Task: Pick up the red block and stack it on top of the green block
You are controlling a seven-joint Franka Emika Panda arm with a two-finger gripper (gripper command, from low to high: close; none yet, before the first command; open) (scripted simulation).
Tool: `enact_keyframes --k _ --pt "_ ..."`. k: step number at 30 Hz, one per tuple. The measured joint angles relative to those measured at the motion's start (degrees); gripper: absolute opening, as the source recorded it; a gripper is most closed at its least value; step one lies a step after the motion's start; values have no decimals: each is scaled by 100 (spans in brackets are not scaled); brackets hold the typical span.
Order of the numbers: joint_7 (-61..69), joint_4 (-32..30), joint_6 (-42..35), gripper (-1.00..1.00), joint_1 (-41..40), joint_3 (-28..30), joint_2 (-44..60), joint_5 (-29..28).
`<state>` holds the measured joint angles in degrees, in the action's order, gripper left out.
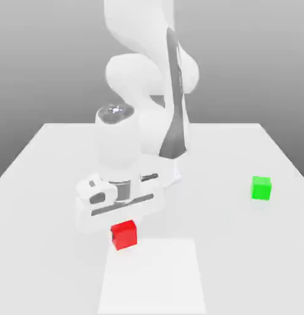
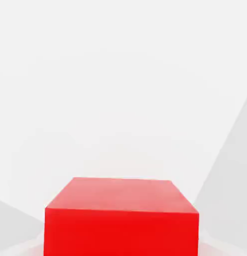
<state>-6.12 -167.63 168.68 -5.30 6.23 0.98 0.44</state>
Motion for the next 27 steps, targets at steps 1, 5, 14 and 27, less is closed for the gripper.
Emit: enact_keyframes --k 1,5,14,27 --pt "-66 -30 -168 -100 -30 9 -197 -99" --pt "-29 -107 -708 -100 150 -208 -825 -182" --pt "944 -25 -1246 -100 2248 -1386 -1383 426" --pt "2381 43 -1626 -100 5518 -3050 -1650 1333"
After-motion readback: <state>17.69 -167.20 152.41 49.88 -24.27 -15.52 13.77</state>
